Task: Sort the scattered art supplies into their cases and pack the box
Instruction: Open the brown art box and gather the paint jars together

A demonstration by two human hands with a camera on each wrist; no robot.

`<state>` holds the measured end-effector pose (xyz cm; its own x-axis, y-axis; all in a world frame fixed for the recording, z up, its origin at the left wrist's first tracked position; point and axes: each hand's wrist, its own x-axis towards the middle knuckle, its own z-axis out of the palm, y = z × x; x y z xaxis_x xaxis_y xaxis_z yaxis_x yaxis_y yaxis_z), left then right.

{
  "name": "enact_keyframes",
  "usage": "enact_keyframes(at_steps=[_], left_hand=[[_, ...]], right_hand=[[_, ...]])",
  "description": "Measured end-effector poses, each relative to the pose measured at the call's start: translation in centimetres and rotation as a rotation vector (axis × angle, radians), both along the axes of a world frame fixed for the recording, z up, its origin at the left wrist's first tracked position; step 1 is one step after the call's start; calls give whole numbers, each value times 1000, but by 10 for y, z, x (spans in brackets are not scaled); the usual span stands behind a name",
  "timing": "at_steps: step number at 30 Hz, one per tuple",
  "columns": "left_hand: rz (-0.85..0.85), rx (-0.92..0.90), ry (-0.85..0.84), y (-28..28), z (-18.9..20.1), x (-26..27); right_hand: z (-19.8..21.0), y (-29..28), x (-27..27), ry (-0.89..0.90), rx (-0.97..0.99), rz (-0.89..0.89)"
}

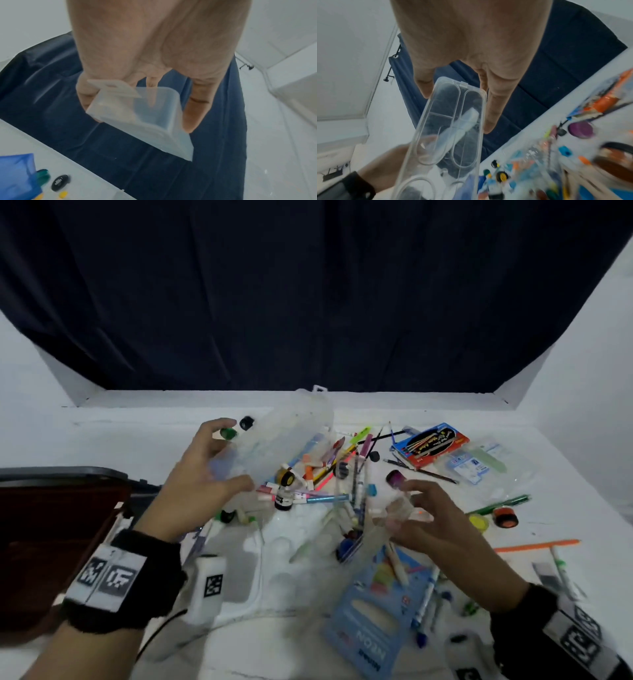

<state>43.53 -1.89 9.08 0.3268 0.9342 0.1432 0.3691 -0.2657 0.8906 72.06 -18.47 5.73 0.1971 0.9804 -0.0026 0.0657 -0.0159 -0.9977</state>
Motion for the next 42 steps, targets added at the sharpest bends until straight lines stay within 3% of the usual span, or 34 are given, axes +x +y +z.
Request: enact_keyframes(at_steps=[3, 6, 12, 20, 23, 29, 34, 39, 42], left_hand=[[-194, -44, -44, -47, 6, -12], [-354, -133, 8, -83, -12, -23], [-472, -181, 271, -131, -53, -30], [-634, -77, 634, -142, -85, -13], [-623, -9, 683, -148, -93, -2], [-561, 35, 777, -155, -95, -7], [-581, 25, 786, -149, -94, -42], [-512, -121, 743, -136, -94, -81], [-505, -36, 886, -124, -94, -90]], right_hand=[[-24, -24, 7, 8, -67, 27], [-42, -45, 14, 0, -96, 61], [-66, -77, 32, -179, -186, 292], [-72, -84, 28, -738, -194, 436], [-75, -85, 19, -872, -151, 434], [-68, -86, -3, -925, -134, 430], [-63, -82, -35, -955, -136, 527], [-66, -70, -72, -932, -138, 653], [-72, -62, -88, -982, -121, 689]])
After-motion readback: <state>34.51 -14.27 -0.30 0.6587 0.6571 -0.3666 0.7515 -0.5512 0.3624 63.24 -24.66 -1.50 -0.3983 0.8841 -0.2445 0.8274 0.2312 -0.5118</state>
